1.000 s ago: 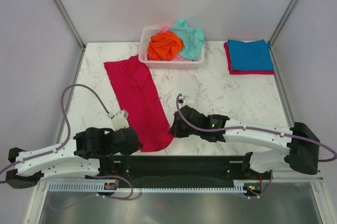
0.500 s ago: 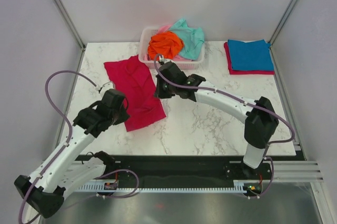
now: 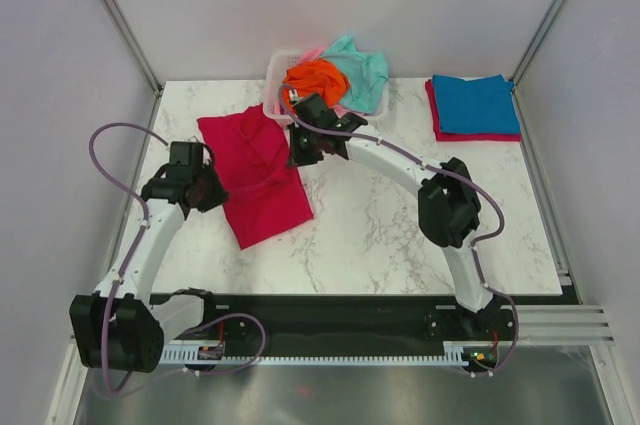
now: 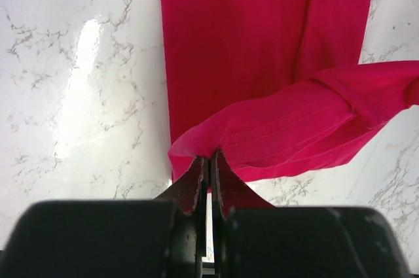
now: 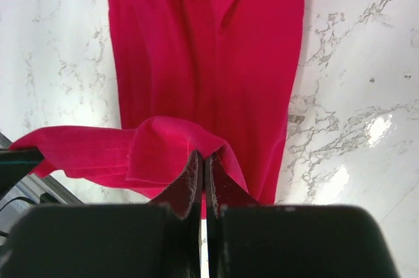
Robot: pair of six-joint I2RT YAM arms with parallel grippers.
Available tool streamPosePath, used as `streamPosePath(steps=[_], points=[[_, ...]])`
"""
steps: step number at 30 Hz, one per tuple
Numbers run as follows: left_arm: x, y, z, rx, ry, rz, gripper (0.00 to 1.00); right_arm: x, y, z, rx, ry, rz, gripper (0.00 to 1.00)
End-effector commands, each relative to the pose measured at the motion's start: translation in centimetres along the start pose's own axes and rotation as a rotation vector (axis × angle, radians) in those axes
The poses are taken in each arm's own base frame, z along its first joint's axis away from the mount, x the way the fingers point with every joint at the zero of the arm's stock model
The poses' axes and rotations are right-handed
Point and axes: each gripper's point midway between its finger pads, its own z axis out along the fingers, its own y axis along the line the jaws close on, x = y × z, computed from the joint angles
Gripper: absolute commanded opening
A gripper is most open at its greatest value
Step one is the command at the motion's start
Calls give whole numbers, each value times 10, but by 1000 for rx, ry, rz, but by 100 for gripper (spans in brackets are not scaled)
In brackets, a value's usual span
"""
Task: Fold and stack the t-shirts
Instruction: Fold the tshirt
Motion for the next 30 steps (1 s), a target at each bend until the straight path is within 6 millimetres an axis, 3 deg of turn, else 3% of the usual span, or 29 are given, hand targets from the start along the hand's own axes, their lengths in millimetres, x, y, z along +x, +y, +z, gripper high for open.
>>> streamPosePath(steps=[1,5,11,12,13,14,15,16,18,19,21,23,24,26,27,28,29,30], points=[[-19,-9,10,69,-29,53,2,-15,9,1,-45,-9,-33,0],[-26,-8,25,67,3,31,2,-17,2,17,-43,8,-27,0],[-35,7,70,83,137,-57,2,-30,-15,44,-15,-4,-10,6],[-39,6,75,98,152,-71,2,-28,-24,54,-4,6,-2,9],[-37,9,86,98,193,-90,2,-37,-22,55,-9,-12,1,20],[-50,6,88,107,174,-86,2,-40,-25,58,-3,-16,9,28],[-56,6,91,106,171,-85,3,-43,-37,66,24,-23,27,41],[-55,8,99,106,199,-83,15,-52,-37,63,29,-46,36,50],[-73,2,100,123,183,-74,42,-61,-46,65,45,-65,61,66],[-79,1,100,140,179,-72,69,-67,-45,61,42,-78,65,74],[-98,-8,95,175,142,-57,95,-78,-40,47,30,-107,65,78],[-113,-19,80,222,93,-35,100,-78,-42,37,41,-112,45,79],[-115,-20,74,221,74,-29,100,-86,-32,14,26,-145,30,79],[-113,-16,65,199,41,-36,100,-63,-47,12,61,-119,29,80],[-117,-18,48,208,-6,-28,100,-67,-36,-14,39,-158,20,80],[-104,-13,47,197,8,-44,100,-39,-50,-6,51,-119,37,80],[-99,-14,42,205,4,-48,100,-29,-51,-10,44,-115,44,80],[-95,-17,27,224,-24,-47,100,-25,-41,-26,12,-134,46,80]])
